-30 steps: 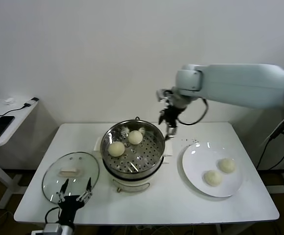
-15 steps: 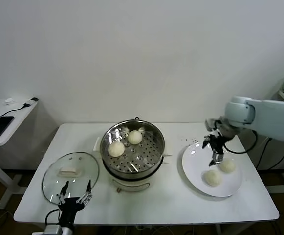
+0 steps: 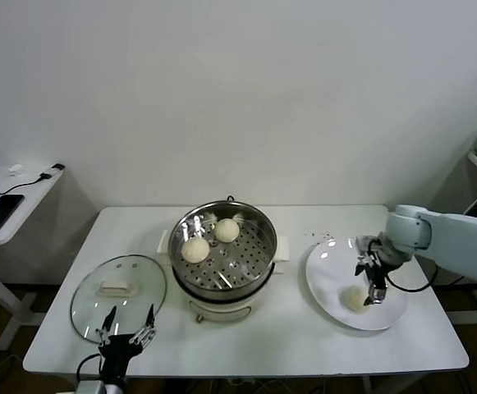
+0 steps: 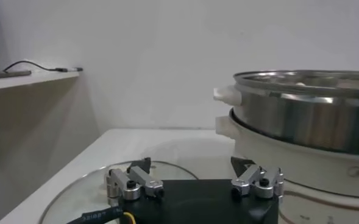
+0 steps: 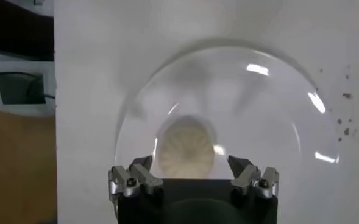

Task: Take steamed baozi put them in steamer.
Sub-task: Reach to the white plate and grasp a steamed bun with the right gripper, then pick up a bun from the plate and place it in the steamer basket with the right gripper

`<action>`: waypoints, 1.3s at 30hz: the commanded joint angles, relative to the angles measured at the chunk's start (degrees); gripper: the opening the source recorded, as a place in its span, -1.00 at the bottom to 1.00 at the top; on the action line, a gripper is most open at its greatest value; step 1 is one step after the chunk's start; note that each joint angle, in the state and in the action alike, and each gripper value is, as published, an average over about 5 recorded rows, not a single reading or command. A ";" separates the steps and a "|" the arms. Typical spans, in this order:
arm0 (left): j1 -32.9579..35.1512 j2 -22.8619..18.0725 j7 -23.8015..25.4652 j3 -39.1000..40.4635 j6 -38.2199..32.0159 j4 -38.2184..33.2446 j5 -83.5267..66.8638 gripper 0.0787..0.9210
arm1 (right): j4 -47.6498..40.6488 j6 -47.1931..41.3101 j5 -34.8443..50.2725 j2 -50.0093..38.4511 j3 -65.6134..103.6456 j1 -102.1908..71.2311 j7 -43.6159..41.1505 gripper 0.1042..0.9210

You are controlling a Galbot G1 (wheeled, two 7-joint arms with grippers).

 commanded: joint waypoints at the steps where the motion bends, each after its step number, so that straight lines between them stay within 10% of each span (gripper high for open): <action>1: 0.15 0.05 -0.02 0.03 -0.06 0.04 0.18 0.77 | -2.94 -0.84 -3.63 -0.45 7.90 -9.74 1.70 0.76; 25: 0.16 0.00 -0.14 -0.27 0.47 -0.67 0.17 0.77 | 1.66 0.80 1.58 1.59 -3.96 11.12 -1.83 0.45; 39: -0.06 -0.09 -0.18 -0.04 1.21 -1.76 0.08 0.77 | 3.94 17.96 11.65 26.63 -9.32 43.64 -11.16 0.45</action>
